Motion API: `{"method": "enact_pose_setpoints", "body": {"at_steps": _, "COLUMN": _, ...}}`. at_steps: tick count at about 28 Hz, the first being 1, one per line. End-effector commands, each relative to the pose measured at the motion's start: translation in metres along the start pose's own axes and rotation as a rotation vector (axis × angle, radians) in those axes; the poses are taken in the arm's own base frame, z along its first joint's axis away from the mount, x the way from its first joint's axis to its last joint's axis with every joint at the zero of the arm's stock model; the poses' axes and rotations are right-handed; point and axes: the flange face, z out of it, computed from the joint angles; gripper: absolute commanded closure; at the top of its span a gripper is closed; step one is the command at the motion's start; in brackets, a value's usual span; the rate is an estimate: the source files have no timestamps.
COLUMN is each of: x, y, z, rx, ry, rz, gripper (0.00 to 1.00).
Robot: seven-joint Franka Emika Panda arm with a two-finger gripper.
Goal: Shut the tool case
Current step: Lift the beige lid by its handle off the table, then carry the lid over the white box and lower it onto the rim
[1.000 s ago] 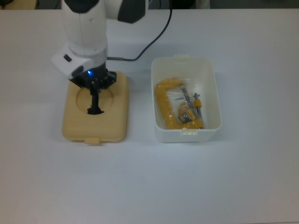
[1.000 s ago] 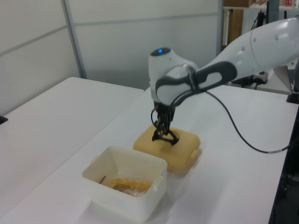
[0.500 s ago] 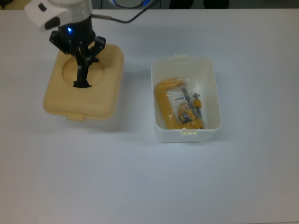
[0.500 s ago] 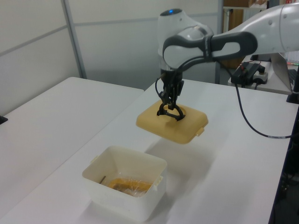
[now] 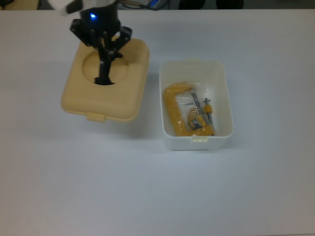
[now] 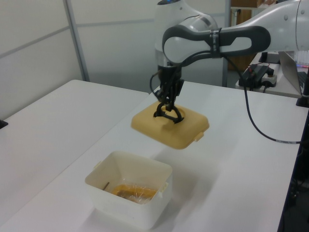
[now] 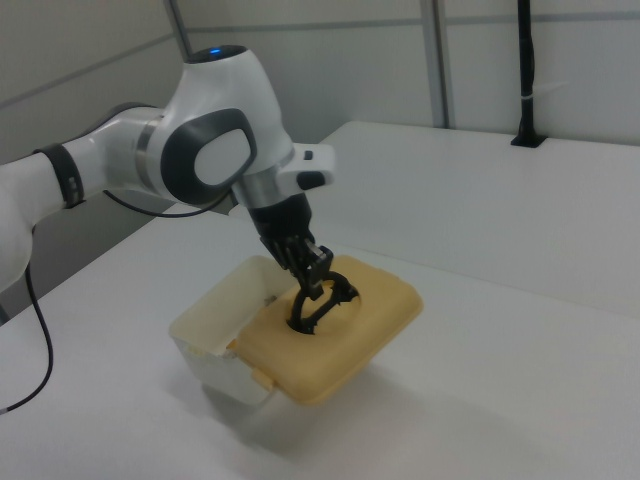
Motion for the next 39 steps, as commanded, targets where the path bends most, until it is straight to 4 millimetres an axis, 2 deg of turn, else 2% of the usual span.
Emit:
{"method": "enact_pose_setpoints", "body": {"at_steps": 1, "x": -0.005, "y": -0.032, "z": -0.005, "rx": 0.013, "ry": -0.013, "rz": 0.002, "gripper": 1.0}}
{"method": "enact_pose_setpoints", "body": {"at_steps": 3, "x": -0.005, "y": -0.041, "z": -0.004, "rx": 0.014, "ry": -0.013, "rz": 0.004, "gripper": 1.0}}
{"method": "enact_pose_setpoints", "body": {"at_steps": 4, "x": -0.007, "y": -0.055, "z": -0.002, "rx": 0.016, "ry": -0.015, "rz": -0.001, "gripper": 1.0}}
{"method": "enact_pose_setpoints", "body": {"at_steps": 8, "x": -0.006, "y": -0.083, "z": 0.0, "rx": 0.018, "ry": -0.01, "rz": -0.009, "gripper": 1.0}}
{"method": "enact_pose_setpoints", "body": {"at_steps": 11, "x": -0.007, "y": -0.101, "z": -0.003, "rx": 0.021, "ry": 0.0, "rz": -0.023, "gripper": 1.0}}
{"method": "enact_pose_setpoints", "body": {"at_steps": 20, "x": -0.011, "y": -0.159, "z": 0.007, "rx": 0.025, "ry": -0.007, "rz": -0.088, "gripper": 1.0}}
{"method": "enact_pose_setpoints", "body": {"at_steps": 22, "x": -0.012, "y": -0.165, "z": 0.003, "rx": 0.03, "ry": 0.0, "rz": -0.095, "gripper": 1.0}}
{"method": "enact_pose_setpoints", "body": {"at_steps": 28, "x": -0.013, "y": -0.191, "z": 0.013, "rx": 0.036, "ry": -0.011, "rz": -0.12, "gripper": 1.0}}
{"method": "enact_pose_setpoints", "body": {"at_steps": 39, "x": 0.001, "y": -0.215, "z": 0.031, "rx": 0.054, "ry": 0.011, "rz": -0.149, "gripper": 1.0}}
